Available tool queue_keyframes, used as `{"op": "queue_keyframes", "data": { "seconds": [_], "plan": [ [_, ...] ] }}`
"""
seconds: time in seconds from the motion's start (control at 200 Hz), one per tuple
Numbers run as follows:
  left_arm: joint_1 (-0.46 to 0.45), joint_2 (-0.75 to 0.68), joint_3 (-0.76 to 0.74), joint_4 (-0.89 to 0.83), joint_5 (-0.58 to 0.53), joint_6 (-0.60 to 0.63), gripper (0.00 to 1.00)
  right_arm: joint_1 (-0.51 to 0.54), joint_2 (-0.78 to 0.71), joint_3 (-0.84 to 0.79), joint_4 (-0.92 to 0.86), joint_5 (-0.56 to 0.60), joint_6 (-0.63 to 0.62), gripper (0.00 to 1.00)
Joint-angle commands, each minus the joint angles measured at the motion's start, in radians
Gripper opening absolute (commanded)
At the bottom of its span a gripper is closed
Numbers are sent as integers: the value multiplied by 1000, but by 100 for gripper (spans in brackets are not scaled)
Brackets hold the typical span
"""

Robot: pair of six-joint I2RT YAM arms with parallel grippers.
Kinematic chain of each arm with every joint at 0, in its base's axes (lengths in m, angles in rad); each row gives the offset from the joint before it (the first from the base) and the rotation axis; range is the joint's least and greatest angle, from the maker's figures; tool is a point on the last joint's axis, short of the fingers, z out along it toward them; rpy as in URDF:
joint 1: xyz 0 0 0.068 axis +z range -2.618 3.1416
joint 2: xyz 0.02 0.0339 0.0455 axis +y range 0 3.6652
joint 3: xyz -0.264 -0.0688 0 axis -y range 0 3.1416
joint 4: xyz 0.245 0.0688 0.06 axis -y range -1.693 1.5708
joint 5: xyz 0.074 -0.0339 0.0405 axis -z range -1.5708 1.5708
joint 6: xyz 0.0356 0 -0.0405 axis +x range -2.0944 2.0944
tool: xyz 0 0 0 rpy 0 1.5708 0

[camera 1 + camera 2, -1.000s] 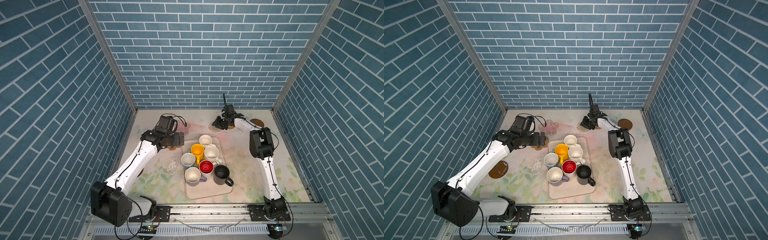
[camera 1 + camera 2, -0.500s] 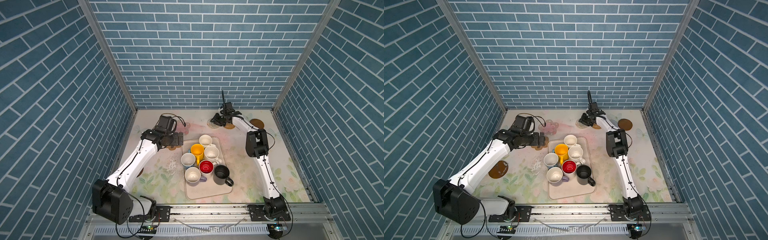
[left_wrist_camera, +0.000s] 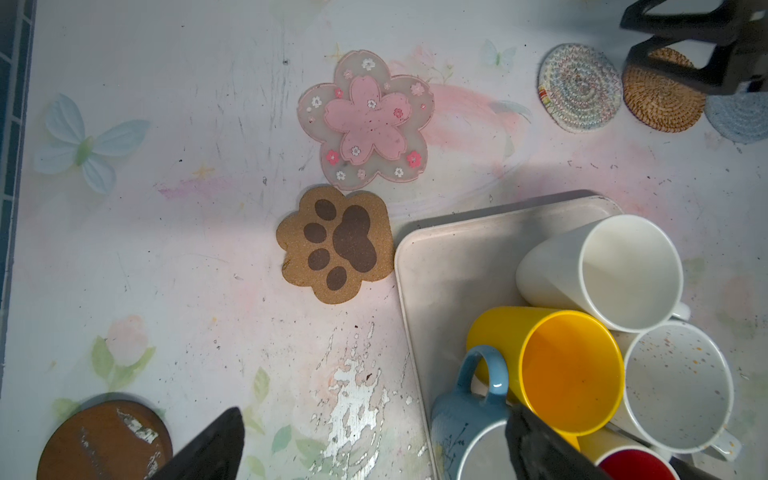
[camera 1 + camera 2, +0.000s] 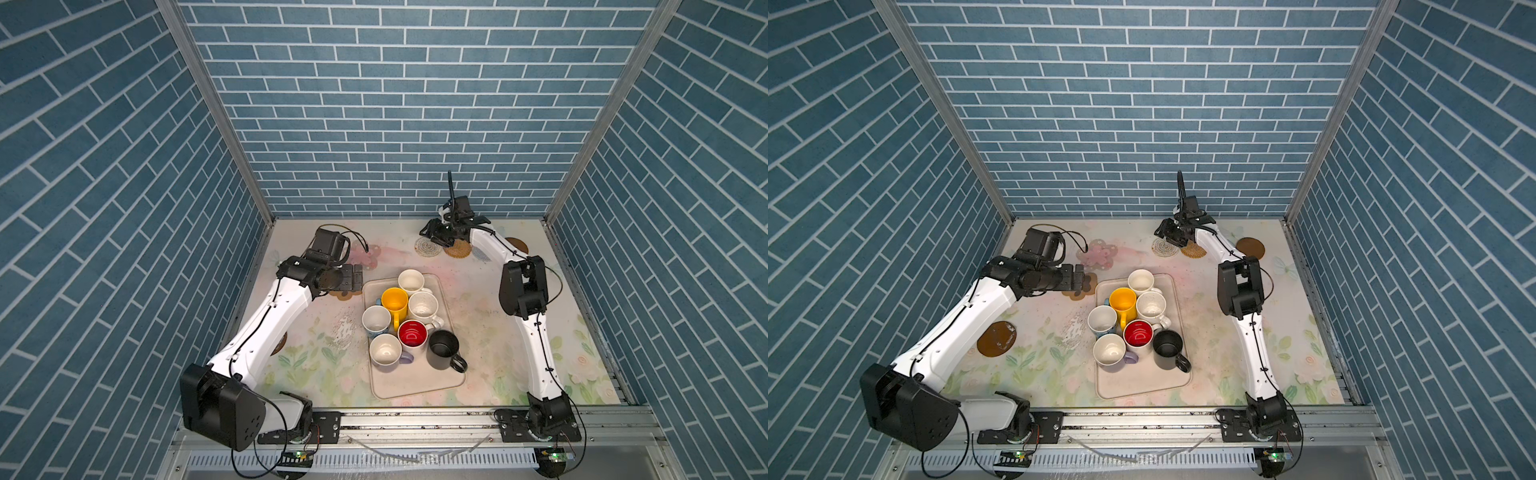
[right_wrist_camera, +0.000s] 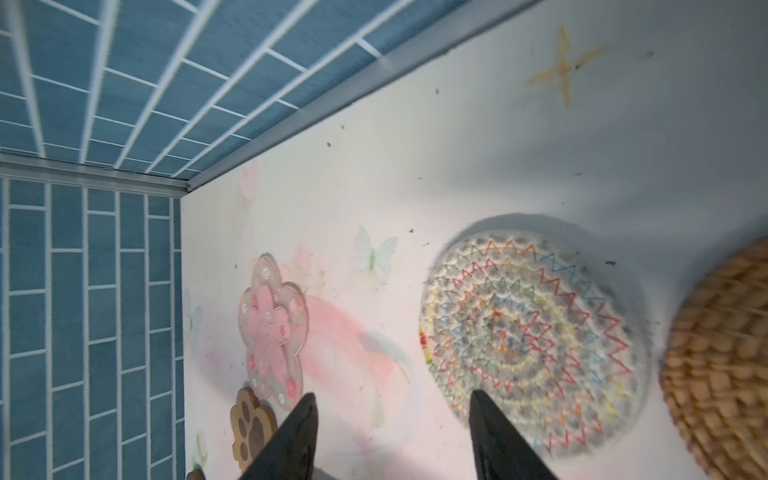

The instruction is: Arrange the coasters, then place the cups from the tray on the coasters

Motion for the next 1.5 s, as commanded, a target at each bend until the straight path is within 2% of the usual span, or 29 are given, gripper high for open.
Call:
{"op": "queue_keyframes", "data": {
  "seconds": [0.0, 0.205, 0.365, 0.465, 0.695, 0.91, 1.215, 1.495],
  "plan": [
    [8, -9, 47, -52, -9, 28, 99, 8, -165, -106, 60, 0, -47, 61],
    [8, 77, 119, -95, 4, 63, 98, 11, -464, -438, 186, 35, -73, 66],
    [8, 191, 194, -111, 19, 78, 86, 12, -669, -677, 247, 65, -93, 71],
    [8, 263, 241, -106, 30, 72, 82, 13, -779, -803, 266, 90, -104, 72],
    [8, 358, 314, -123, -3, 65, 84, 13, -953, -988, 273, 107, -127, 74],
    [8, 372, 306, -126, -52, 61, 91, 13, -1024, -1083, 307, 92, -125, 75],
    [11, 420, 338, -126, -77, 63, 96, 11, -1041, -1131, 319, 74, -136, 75],
    [95, 469, 367, -91, -15, 61, 96, 11, -1026, -1153, 345, 71, -129, 75]
  ]
}}
